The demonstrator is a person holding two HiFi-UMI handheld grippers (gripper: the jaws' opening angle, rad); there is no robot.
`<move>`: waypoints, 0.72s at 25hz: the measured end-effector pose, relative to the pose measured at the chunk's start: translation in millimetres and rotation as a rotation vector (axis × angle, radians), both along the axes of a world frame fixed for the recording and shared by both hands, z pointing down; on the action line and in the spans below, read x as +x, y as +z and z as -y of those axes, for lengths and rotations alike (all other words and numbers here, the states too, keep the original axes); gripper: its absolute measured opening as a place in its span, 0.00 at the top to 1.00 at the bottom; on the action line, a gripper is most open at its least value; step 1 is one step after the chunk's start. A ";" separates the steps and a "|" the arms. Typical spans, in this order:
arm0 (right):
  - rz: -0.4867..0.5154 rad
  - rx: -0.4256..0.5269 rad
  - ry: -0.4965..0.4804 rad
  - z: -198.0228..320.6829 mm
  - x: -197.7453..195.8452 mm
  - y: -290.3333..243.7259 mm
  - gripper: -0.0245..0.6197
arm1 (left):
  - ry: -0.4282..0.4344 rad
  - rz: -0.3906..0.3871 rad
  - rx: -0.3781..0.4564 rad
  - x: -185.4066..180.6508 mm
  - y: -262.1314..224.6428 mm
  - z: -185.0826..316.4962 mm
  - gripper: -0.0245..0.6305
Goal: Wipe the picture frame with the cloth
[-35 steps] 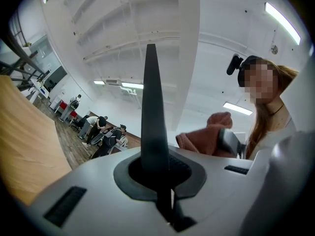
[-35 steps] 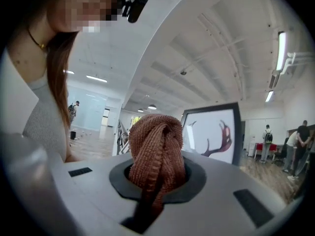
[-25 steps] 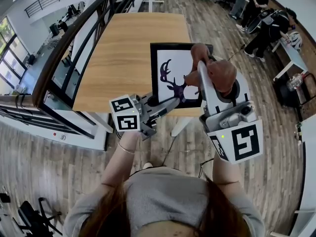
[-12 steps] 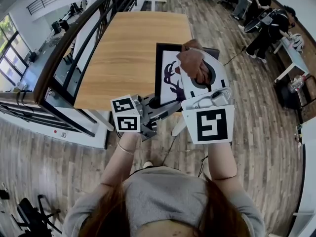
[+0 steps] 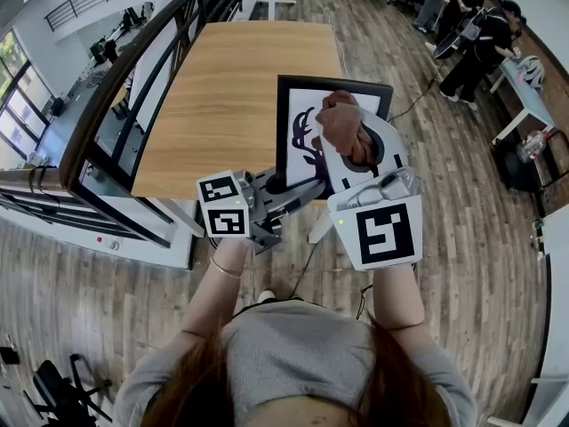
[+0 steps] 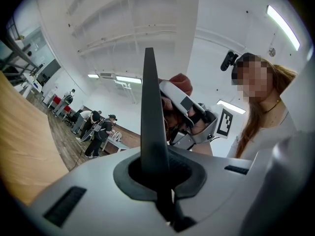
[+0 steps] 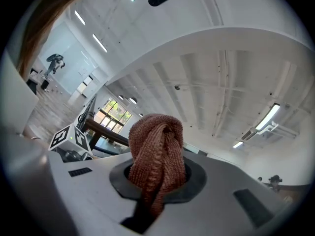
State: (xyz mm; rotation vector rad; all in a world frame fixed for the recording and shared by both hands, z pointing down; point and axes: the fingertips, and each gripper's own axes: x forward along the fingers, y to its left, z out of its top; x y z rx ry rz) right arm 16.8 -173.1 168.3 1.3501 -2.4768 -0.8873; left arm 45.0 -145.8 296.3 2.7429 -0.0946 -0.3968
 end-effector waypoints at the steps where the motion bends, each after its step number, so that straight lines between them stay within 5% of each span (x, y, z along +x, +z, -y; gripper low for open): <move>1: -0.006 -0.020 -0.004 -1.9 0.5 4.3 0.89 | 0.002 -0.013 -0.008 0.0 -1.3 -0.6 0.93; 18: 0.004 -0.165 -0.054 -32.7 3.0 53.0 0.89 | 0.010 -0.065 -0.024 0.9 -12.4 -5.7 0.93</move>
